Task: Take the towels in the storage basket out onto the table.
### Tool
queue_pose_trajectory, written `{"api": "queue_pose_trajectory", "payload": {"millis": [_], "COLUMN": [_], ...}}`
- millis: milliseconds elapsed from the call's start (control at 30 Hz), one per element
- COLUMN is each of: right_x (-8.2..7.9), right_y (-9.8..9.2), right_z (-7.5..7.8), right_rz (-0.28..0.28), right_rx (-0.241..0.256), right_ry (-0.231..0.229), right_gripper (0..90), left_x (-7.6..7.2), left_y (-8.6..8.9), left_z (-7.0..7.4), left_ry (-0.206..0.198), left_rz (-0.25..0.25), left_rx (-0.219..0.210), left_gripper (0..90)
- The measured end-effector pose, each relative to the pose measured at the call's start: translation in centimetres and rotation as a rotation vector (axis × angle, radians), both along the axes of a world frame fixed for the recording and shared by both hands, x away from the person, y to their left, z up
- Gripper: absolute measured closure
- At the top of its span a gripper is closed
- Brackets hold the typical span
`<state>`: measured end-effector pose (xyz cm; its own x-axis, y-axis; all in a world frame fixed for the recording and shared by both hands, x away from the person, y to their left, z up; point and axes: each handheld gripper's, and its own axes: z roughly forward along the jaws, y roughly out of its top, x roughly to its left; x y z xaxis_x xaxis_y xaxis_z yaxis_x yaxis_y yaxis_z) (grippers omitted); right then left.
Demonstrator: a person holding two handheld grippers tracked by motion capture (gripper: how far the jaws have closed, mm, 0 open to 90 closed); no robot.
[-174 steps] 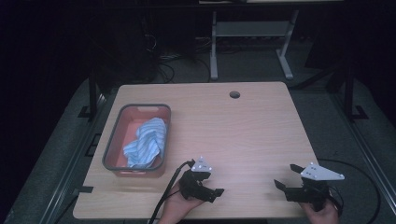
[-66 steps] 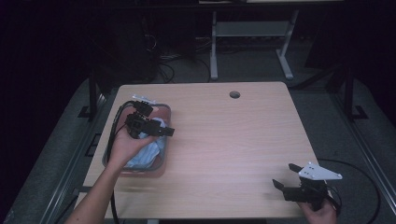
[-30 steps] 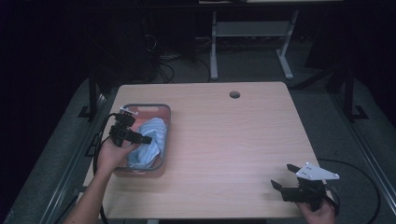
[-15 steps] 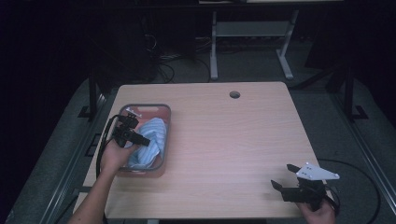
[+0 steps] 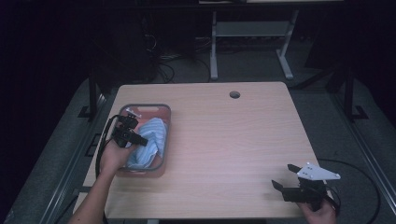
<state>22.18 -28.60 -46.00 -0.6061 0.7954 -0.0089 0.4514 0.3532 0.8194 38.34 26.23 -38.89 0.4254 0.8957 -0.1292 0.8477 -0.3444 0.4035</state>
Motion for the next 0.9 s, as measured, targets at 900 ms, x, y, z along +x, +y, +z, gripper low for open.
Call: {"api": "queue_pose_trajectory", "payload": {"millis": [900], "right_x": [0.2], "right_y": [-0.2], "right_z": [0.1], "right_rz": [-0.024], "right_rx": [0.019], "right_ry": [-0.002], "right_gripper": [14.8], "left_x": [-1.2], "left_y": [1.9], "left_z": [2.6], "left_ry": [-0.117], "left_rz": [0.041], "left_rx": [-0.181], "left_gripper": [74.3]}}
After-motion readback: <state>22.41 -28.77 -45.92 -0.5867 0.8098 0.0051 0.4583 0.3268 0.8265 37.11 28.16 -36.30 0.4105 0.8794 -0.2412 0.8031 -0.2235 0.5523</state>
